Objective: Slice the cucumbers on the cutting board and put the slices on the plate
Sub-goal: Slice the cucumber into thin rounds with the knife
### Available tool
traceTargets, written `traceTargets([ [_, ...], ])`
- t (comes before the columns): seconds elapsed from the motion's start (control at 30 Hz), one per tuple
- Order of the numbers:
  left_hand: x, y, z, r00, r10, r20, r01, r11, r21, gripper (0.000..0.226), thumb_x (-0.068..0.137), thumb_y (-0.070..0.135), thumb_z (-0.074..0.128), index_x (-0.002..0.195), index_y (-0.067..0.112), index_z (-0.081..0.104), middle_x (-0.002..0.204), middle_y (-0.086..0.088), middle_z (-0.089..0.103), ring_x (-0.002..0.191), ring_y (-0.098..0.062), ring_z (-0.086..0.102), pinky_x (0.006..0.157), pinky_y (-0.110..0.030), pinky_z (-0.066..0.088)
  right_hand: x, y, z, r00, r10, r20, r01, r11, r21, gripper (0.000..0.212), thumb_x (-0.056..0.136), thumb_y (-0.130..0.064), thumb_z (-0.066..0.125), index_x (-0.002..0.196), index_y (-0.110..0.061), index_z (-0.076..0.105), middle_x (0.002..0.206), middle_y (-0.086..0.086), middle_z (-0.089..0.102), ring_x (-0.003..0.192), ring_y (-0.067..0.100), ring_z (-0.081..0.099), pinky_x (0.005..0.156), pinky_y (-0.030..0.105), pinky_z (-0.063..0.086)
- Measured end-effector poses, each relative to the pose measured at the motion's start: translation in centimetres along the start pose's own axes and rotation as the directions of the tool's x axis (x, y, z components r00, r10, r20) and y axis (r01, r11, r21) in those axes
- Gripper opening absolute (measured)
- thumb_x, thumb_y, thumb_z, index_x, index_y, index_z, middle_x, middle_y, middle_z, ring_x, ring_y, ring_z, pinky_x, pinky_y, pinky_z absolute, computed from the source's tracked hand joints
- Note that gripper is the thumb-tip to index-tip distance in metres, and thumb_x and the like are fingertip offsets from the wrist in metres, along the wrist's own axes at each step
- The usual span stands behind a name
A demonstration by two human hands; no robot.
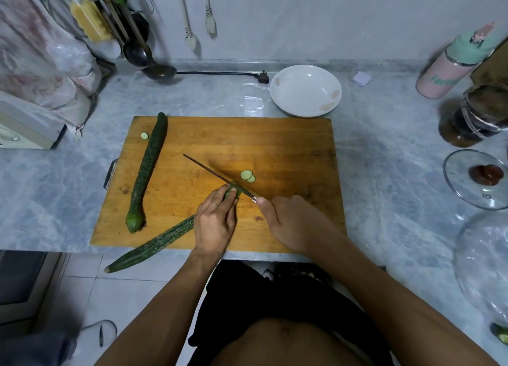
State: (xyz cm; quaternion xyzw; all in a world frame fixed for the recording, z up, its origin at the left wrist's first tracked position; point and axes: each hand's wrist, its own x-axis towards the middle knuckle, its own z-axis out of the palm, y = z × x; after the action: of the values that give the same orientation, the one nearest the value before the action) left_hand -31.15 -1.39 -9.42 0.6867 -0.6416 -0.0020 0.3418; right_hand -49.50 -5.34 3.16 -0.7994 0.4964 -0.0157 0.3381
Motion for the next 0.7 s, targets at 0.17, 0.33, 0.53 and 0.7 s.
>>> traceTargets([
  [0.17, 0.0, -0.2, 0.0, 1.000, 0.011, 0.008, -0.010, 1.000, -0.025, 0.023, 0.095, 0.010, 0.060, 0.114, 0.010, 0.071, 0.123, -0.004, 0.067, 0.113, -0.023, 0.062, 0.082, -0.036, 0.054, -0.8, -0.6, -0.2, 1.000, -0.002, 0.004, 0.002, 1.000, -0.009, 0.061, 0.102, -0.056, 0.019, 0.088, -0.011, 0.058, 0.083, 0.010, 0.057, 0.081, 0.029, 0.059, 0.075, 0.044, 0.052],
  [0.33, 0.0, -0.1, 0.0, 1.000, 0.006, -0.009, -0.006, 1.000, -0.008, 0.023, 0.091, 0.008, 0.065, 0.113, 0.009, 0.072, 0.122, -0.007, 0.067, 0.112, -0.023, 0.063, 0.083, -0.036, 0.055, -0.3, -0.5, -0.1, 1.000, 0.003, -0.001, -0.003, 1.000, 0.006, 0.063, 0.102, -0.056, 0.017, 0.084, -0.012, 0.059, 0.084, 0.010, 0.060, 0.079, 0.027, 0.059, 0.076, 0.045, 0.052],
  [0.53, 0.0, -0.4, 0.2, 1.000, 0.016, 0.001, -0.016, 1.000, -0.008, 0.026, 0.091, 0.007, 0.066, 0.116, 0.009, 0.071, 0.123, -0.009, 0.067, 0.113, -0.025, 0.062, 0.084, -0.037, 0.055, 0.7, -0.1, 0.5, 0.999, 0.029, 0.019, -0.031, 0.998, 0.059, 0.065, 0.102, -0.058, 0.016, 0.083, -0.013, 0.059, 0.083, 0.011, 0.061, 0.075, 0.027, 0.059, 0.074, 0.044, 0.052],
  [0.7, -0.2, -0.8, 0.6, 1.000, 0.019, 0.006, -0.019, 1.000, -0.015, 0.026, 0.090, 0.005, 0.066, 0.115, 0.007, 0.071, 0.123, -0.010, 0.067, 0.112, -0.027, 0.062, 0.082, -0.040, 0.055, 2.8, -0.4, 2.0, 0.997, 0.054, 0.063, -0.058, 0.997, 0.059, 0.061, 0.102, -0.058, 0.014, 0.076, -0.017, 0.052, 0.086, 0.013, 0.061, 0.080, 0.030, 0.059, 0.069, 0.037, 0.046],
])
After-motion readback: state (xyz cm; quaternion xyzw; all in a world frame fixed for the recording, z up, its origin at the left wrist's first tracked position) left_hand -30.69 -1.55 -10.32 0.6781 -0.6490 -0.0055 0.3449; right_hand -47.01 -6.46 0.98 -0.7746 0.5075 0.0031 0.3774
